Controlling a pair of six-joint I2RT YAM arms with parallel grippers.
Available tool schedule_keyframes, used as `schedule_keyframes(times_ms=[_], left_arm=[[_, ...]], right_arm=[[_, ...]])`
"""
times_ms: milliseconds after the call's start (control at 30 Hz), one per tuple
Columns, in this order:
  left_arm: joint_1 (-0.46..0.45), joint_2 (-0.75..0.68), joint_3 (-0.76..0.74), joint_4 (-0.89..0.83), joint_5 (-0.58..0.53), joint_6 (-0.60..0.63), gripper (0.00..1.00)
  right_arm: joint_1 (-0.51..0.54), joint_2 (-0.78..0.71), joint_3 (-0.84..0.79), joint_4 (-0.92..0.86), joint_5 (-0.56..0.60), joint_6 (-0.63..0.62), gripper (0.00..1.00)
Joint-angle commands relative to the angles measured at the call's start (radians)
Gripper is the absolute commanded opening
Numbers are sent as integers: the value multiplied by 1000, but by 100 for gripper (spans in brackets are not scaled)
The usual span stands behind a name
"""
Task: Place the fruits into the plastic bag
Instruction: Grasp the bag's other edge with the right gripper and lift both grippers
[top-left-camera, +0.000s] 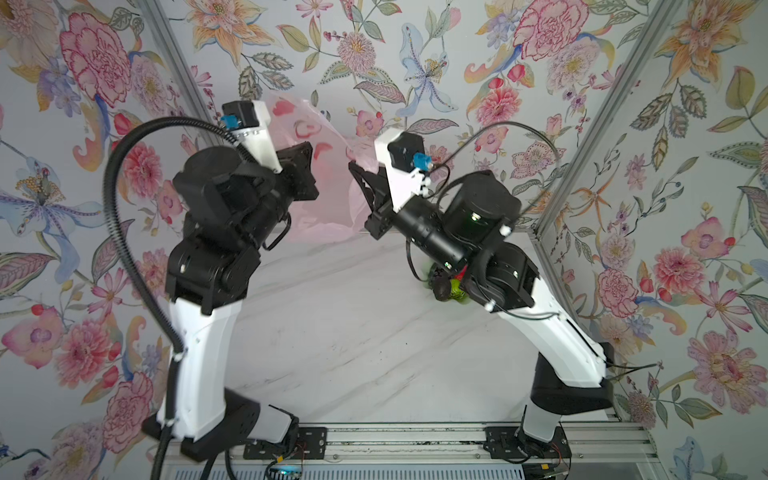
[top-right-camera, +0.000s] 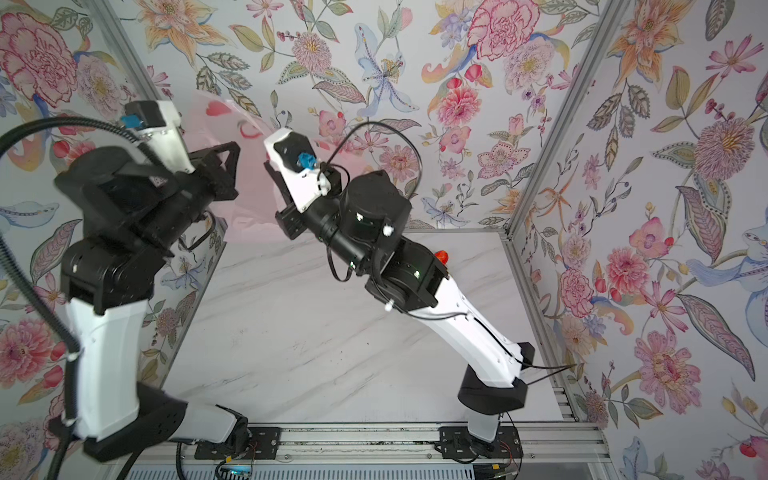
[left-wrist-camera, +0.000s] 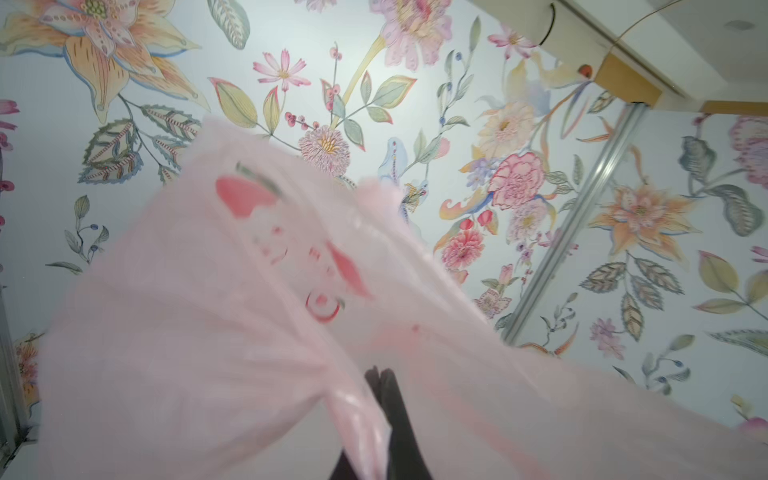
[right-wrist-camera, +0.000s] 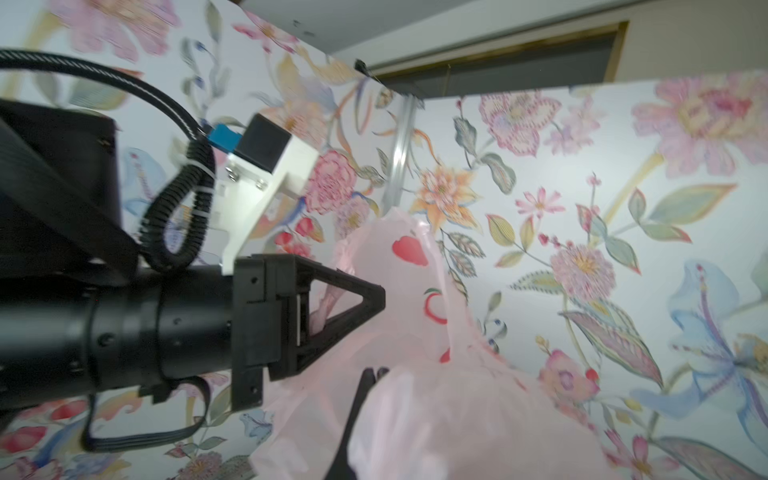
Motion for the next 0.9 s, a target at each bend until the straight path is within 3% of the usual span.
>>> schedule_keyframes(times_ms=[0, 67, 133, 233, 300, 367, 533, 633, 733, 867], left_arm=[[-3, -252, -425, 351, -80, 41, 0], [-3, -322, -685, 290, -93, 46, 0], [3, -305, -944, 134, -165, -17, 0], [28, -286, -1192, 71, -132, -109, 0], [46, -348, -1256, 128, -86, -132, 0], [72, -371, -1227, 157, -69, -133, 0], [101, -190, -921, 74, -21, -51, 0], [103, -164, -834, 85, -20, -37, 0], [102, -166, -844, 82, -1, -37, 0], [102, -237, -965, 97, 6, -60, 0]], right_arm=[[-65, -161, -354, 111, 194, -108, 0], [-154, -249, -720, 50, 222, 152, 0], [-237, -303, -1046, -7, 135, 452, 0], [-227, -344, -1300, 44, 119, 671, 0], [-224, -354, -1315, 56, 115, 719, 0], [-243, -347, -1266, 63, 106, 710, 0], [-342, -248, -959, 48, 25, 648, 0], [-370, -185, -808, 24, 2, 624, 0], [-387, -157, -788, 20, -31, 627, 0], [-402, -157, -869, 28, -67, 661, 0]])
